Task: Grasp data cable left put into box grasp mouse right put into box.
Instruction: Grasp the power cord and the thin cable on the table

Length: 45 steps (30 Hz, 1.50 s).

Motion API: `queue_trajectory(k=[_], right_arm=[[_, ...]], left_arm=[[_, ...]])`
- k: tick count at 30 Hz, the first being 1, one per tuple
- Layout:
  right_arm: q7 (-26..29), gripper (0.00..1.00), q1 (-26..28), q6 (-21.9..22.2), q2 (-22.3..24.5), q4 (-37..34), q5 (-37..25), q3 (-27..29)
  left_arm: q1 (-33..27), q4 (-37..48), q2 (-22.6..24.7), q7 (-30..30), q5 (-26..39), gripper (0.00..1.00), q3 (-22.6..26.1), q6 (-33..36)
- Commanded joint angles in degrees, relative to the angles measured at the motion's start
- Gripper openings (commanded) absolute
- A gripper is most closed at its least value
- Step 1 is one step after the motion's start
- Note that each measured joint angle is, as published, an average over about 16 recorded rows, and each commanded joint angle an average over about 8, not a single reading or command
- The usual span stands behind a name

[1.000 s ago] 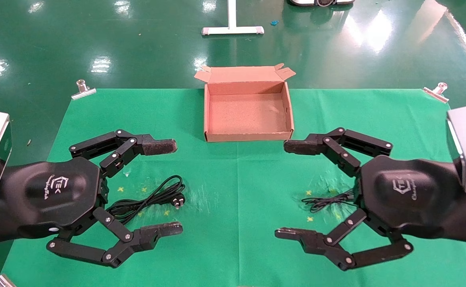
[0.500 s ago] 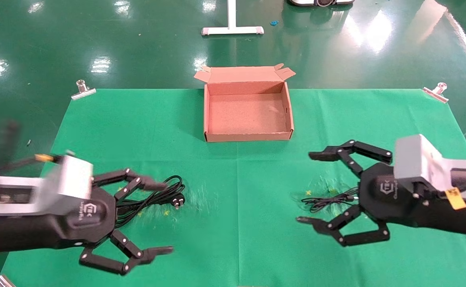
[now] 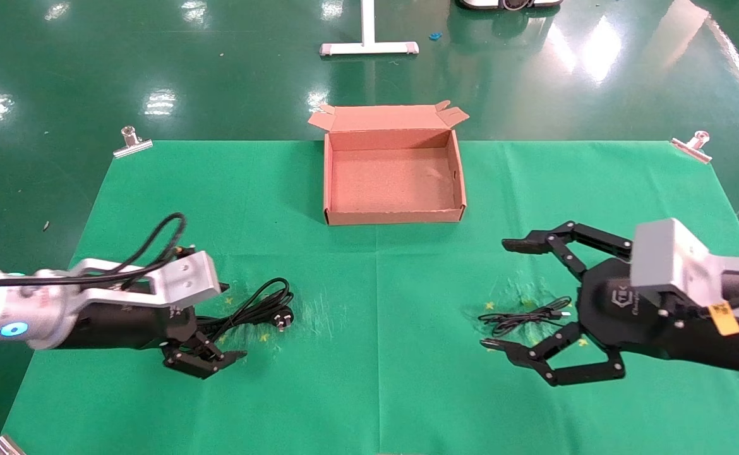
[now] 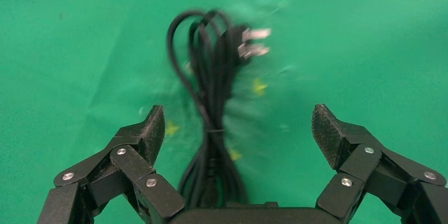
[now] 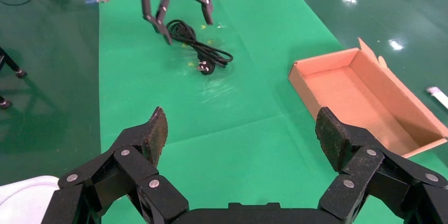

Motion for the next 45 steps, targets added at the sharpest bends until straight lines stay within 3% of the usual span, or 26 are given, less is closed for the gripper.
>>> queue_trajectory(k=[1, 12, 34, 40, 45], right_arm=[[-0.36, 1.0, -0.46, 0.1, 0.32, 0.0, 0.41, 0.33], [-1.47, 1.0, -2.57, 0.68, 2.0, 0.06, 1.18, 1.39], [-0.99, 1.0, -1.41, 1.5, 1.83, 0.08, -1.08, 0.73], [-0.3, 1.0, -0.39, 2.11, 1.43, 0.08, -4.92, -0.86], [1.42, 1.0, 1.34, 3.6, 0.17, -0.04, -13.12, -4.2]], left_arm=[[-0.41, 0.01, 1.57, -2.15, 3.8, 1.0, 1.23, -0.98], [-1.08, -0.08, 6.75, -10.02, 16.5, 1.0, 4.63, -3.63], [-1.03, -0.12, 7.42, -12.65, 20.0, 1.0, 5.24, -4.03], [-1.03, -0.13, 7.43, -12.67, 20.03, 1.0, 5.25, -4.03], [-1.04, -0.13, 7.43, -12.68, 20.03, 1.0, 5.25, -4.03]])
